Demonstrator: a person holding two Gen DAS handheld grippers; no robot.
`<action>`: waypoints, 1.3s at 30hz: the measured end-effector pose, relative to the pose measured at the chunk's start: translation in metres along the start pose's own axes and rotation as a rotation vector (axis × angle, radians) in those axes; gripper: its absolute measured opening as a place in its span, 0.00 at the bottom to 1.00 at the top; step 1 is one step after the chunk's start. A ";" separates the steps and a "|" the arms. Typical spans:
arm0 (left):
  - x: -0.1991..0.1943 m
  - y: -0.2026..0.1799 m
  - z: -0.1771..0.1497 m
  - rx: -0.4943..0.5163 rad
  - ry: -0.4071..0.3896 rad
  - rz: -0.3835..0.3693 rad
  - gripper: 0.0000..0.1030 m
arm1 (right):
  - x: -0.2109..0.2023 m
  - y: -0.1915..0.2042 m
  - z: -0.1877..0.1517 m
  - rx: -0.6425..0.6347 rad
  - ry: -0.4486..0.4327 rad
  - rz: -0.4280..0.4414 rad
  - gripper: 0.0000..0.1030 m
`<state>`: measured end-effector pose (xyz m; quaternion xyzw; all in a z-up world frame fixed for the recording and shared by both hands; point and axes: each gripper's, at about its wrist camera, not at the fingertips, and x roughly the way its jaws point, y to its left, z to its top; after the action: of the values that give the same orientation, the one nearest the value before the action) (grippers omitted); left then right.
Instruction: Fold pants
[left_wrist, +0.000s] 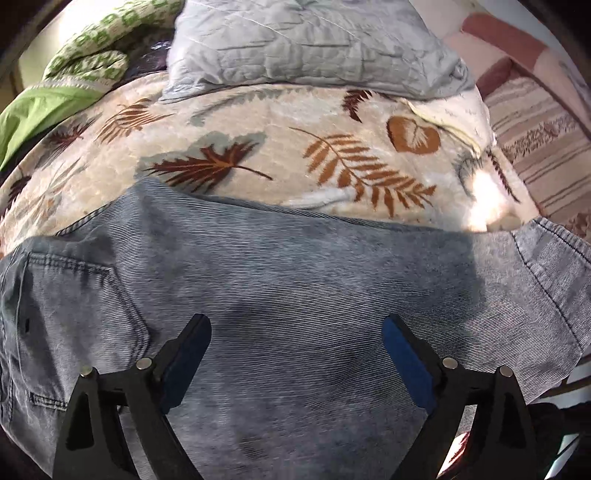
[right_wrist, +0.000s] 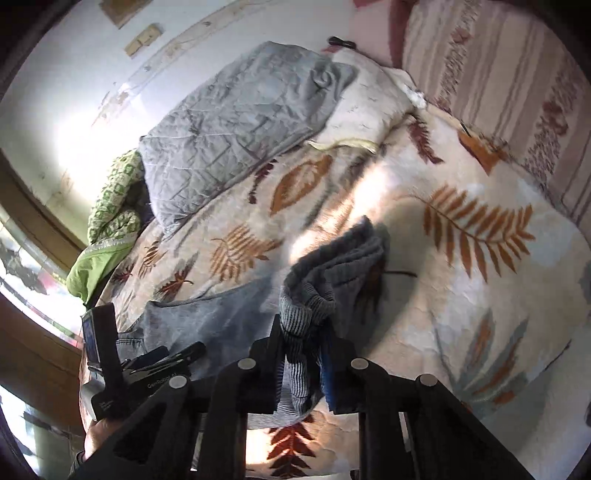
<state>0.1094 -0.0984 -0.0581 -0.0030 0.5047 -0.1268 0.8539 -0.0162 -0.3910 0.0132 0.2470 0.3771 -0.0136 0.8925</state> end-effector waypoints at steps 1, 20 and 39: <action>-0.011 0.015 -0.003 -0.029 -0.023 -0.004 0.91 | -0.002 0.022 0.001 -0.045 -0.013 0.018 0.18; -0.101 0.155 -0.048 -0.305 -0.150 -0.019 0.91 | 0.098 0.168 -0.130 -0.323 0.221 0.360 0.71; -0.065 0.072 -0.062 -0.561 0.105 -0.506 0.91 | 0.116 0.032 -0.103 0.287 0.254 0.651 0.72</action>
<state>0.0415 -0.0069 -0.0423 -0.3544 0.5462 -0.1906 0.7347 0.0052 -0.2980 -0.1130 0.4761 0.3808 0.2487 0.7527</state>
